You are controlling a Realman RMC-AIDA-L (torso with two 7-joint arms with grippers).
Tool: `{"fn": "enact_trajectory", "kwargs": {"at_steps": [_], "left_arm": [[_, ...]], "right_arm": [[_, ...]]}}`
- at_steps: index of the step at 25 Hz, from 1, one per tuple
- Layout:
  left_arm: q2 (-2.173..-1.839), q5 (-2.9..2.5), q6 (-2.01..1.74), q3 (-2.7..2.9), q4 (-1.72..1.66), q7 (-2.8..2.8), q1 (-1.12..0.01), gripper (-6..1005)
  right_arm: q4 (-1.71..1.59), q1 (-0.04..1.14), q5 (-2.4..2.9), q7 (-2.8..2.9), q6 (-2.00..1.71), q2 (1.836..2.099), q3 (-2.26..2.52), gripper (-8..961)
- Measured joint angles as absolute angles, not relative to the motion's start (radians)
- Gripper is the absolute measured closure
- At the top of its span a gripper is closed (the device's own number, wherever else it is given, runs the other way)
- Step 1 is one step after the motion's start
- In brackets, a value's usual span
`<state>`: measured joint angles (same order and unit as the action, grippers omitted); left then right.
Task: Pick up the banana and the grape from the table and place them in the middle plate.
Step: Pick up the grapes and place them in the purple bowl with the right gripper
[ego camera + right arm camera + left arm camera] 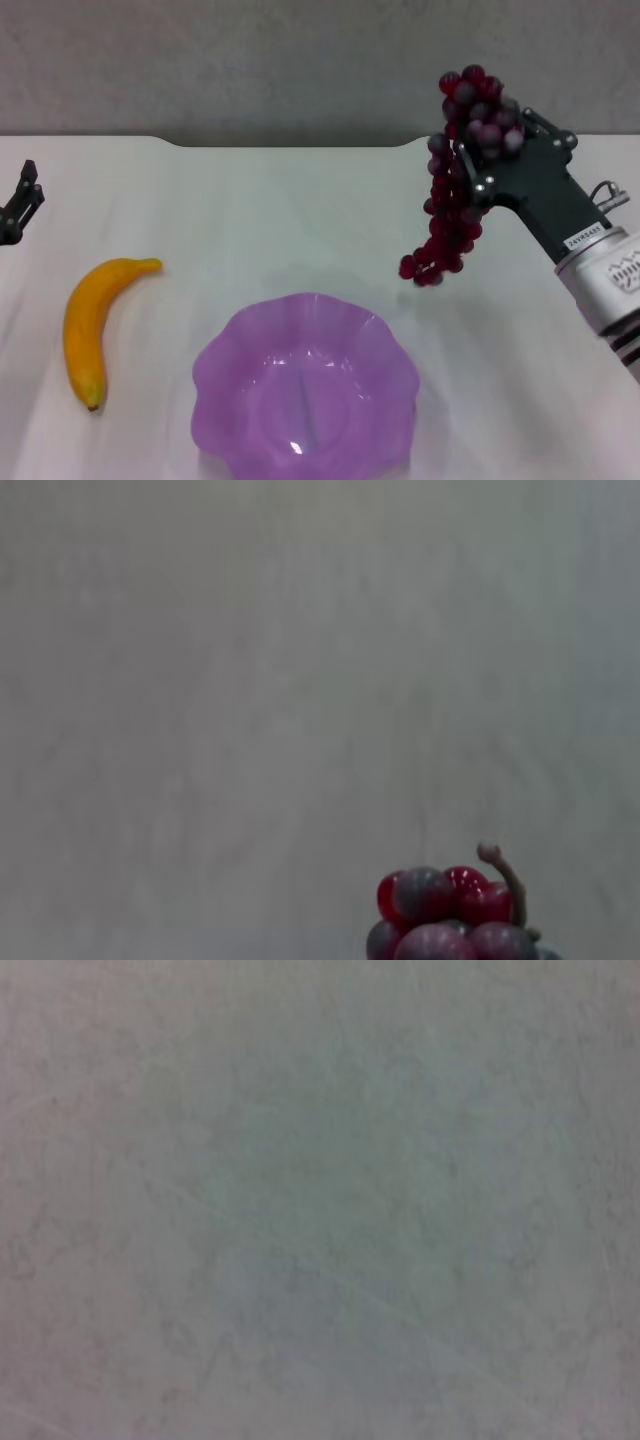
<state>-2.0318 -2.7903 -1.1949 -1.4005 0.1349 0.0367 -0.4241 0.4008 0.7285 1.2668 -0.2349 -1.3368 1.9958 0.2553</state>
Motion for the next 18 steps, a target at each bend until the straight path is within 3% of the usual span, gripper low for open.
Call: {"fn": "enact_trajectory", "kwargs": {"at_steps": [7, 13, 18], "left_arm": [[-2.031, -2.79, -1.195, -1.4, 0.135, 0.032, -0.425, 98], [-2.034, -2.79, -1.195, -1.4, 0.14, 0.017, -0.424, 98], [-2.037, -2.79, -1.199, -1.4, 0.142, 0.01, -0.426, 99]], "right_arm": [[0.566, 0.728, 1.268, -0.545, -1.488, 1.995, 0.248, 611], [0.715, 0.768, 1.307, -0.695, -1.516, 1.974, 0.254, 612], [0.737, 0.777, 1.336, -0.774, -1.485, 1.994, 0.262, 613]]}}
